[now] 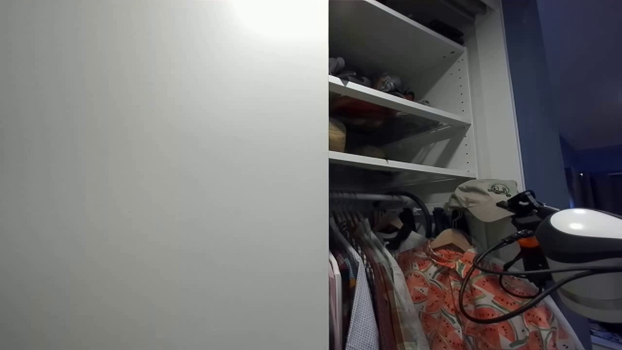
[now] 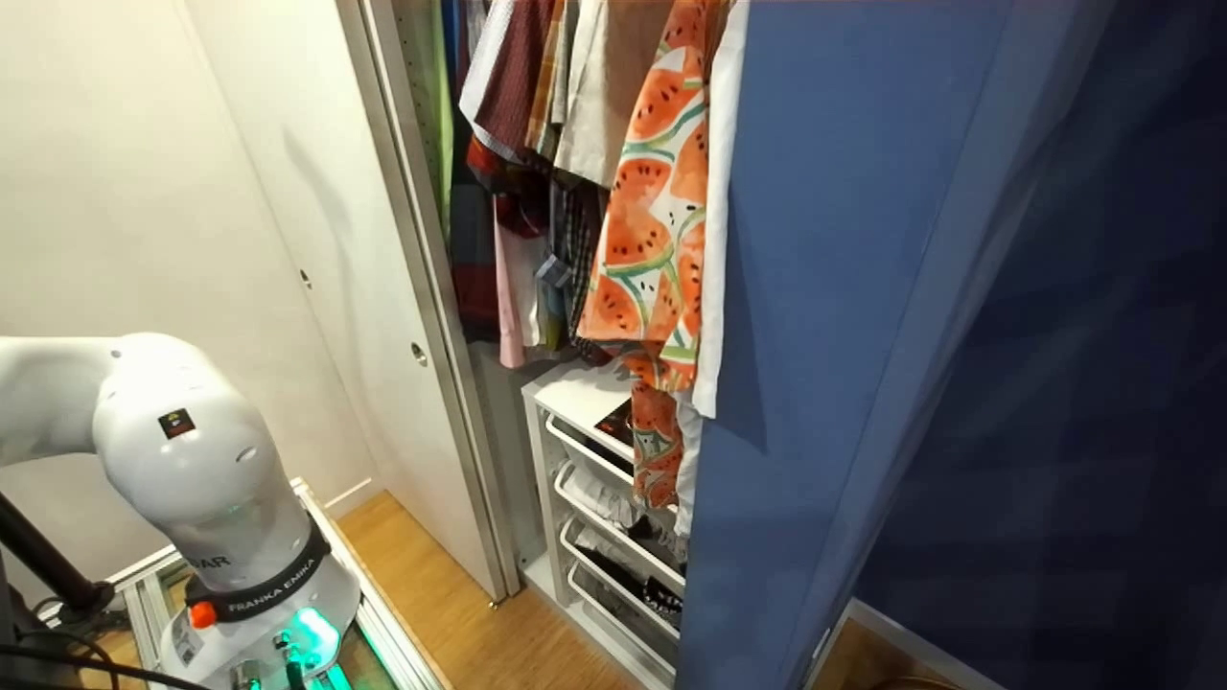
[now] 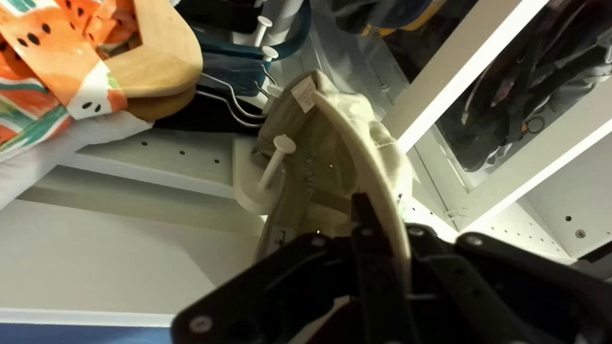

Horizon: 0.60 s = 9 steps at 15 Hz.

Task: Hang the cap in the shelf

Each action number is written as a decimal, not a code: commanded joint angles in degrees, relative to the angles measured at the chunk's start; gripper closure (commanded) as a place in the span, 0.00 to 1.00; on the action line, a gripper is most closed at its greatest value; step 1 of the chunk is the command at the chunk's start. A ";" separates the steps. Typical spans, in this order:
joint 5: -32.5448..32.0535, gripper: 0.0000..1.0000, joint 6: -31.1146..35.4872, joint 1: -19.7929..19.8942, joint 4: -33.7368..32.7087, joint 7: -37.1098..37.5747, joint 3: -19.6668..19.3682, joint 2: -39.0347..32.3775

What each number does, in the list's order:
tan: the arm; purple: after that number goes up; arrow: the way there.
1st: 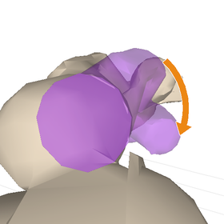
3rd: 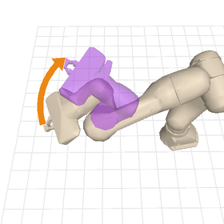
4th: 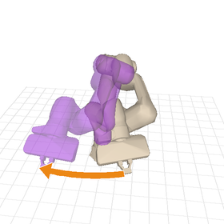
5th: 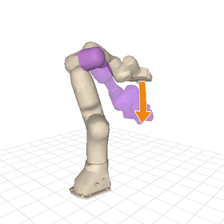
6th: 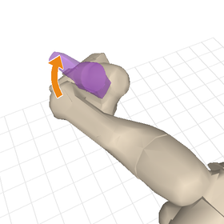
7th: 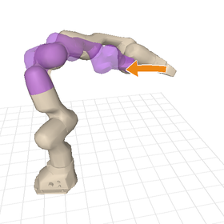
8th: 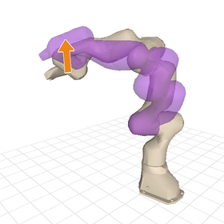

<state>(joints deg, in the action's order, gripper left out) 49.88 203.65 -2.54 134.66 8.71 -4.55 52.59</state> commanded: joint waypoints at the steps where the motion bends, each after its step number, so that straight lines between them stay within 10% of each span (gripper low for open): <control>1: 4.26 0.99 -5.88 5.94 1.02 -0.63 2.80 1.24; 4: 7.02 0.99 -11.23 13.03 1.43 -0.05 5.36 1.87; 9: 8.29 0.60 -23.17 27.73 2.96 4.00 9.48 3.89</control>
<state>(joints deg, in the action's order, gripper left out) 57.13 186.91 17.37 135.84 9.38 2.34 53.85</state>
